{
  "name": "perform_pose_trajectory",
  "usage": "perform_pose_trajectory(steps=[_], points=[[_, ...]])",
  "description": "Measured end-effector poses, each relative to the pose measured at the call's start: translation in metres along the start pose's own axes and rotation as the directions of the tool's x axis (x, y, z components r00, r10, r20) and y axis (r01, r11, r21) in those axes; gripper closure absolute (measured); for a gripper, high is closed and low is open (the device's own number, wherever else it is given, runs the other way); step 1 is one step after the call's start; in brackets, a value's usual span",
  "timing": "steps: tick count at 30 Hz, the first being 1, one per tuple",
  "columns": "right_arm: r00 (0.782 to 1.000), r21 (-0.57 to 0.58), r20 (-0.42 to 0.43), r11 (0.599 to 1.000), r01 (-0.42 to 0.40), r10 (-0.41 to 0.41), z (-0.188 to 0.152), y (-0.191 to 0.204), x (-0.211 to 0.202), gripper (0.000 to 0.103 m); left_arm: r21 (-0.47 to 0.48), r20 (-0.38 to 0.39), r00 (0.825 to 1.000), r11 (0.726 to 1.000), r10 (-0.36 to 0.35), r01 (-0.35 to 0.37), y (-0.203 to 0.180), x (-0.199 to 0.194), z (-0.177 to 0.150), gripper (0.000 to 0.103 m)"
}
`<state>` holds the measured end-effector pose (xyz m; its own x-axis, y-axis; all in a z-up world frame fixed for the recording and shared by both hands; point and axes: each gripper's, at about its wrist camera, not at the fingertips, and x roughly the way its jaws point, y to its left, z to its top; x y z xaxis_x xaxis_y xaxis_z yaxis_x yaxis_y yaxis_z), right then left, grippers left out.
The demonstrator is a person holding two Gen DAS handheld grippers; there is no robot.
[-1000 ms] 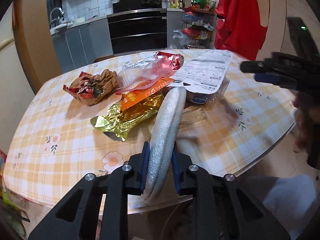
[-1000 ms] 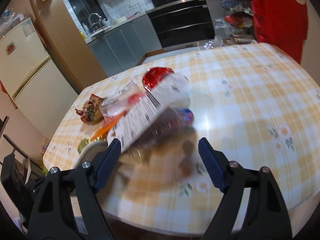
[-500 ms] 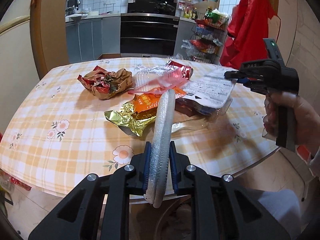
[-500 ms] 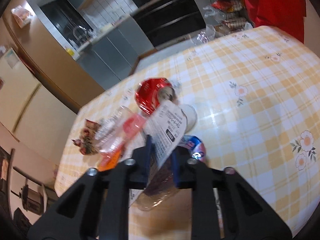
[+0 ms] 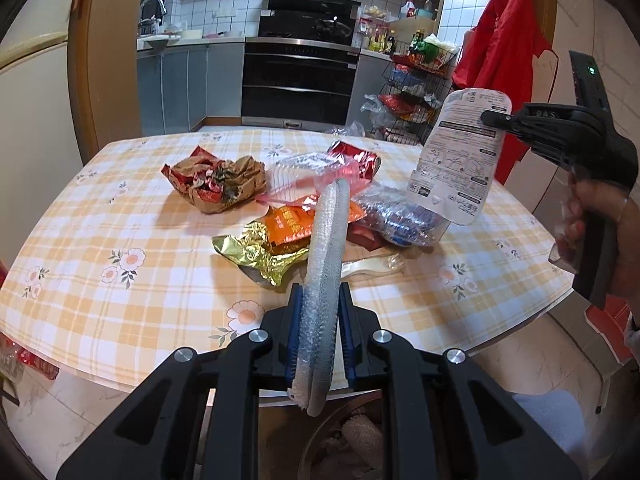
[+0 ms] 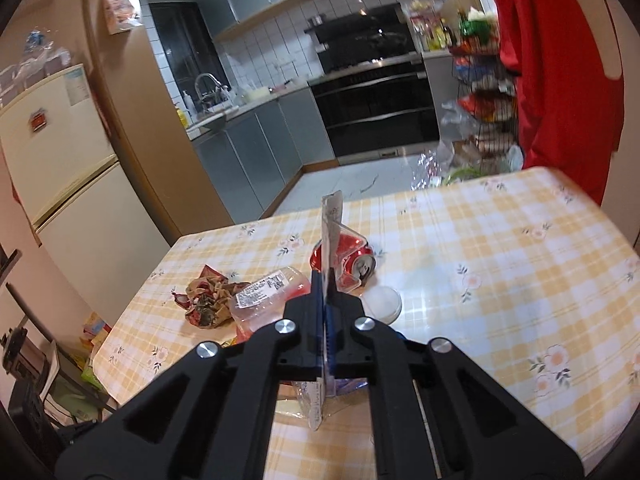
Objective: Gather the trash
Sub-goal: 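Carry the sole and receipt over the brown bin while both tools open to drop them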
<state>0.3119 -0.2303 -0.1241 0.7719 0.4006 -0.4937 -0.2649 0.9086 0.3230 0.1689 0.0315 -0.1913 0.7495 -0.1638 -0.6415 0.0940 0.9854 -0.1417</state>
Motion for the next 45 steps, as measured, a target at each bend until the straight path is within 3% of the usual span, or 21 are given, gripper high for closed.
perform_pose_trajectory(steps=[10, 22, 34, 45], points=[[1.000, -0.052, 0.014, 0.998, -0.020, 0.021, -0.019, 0.017, -0.059, 0.098, -0.009, 0.052, 0.999, 1.000, 0.002, -0.001, -0.002, -0.040, 0.006, 0.086], [0.998, -0.049, -0.027, 0.997, -0.055, 0.053, -0.085, 0.037, -0.124, 0.098, -0.049, 0.075, 0.997, 0.999, -0.003, 0.007, 0.000, -0.084, -0.011, 0.086], [0.987, -0.091, -0.151, 0.993, -0.071, 0.057, -0.152, 0.066, -0.136, 0.098, -0.037, 0.092, 0.995, 0.999, -0.029, 0.032, -0.006, -0.117, -0.037, 0.086], [0.967, -0.092, -0.244, 0.990, -0.103, 0.078, -0.179, 0.072, -0.139, 0.097, -0.041, 0.092, 0.995, 0.999, -0.030, 0.034, -0.008, -0.126, -0.051, 0.086]])
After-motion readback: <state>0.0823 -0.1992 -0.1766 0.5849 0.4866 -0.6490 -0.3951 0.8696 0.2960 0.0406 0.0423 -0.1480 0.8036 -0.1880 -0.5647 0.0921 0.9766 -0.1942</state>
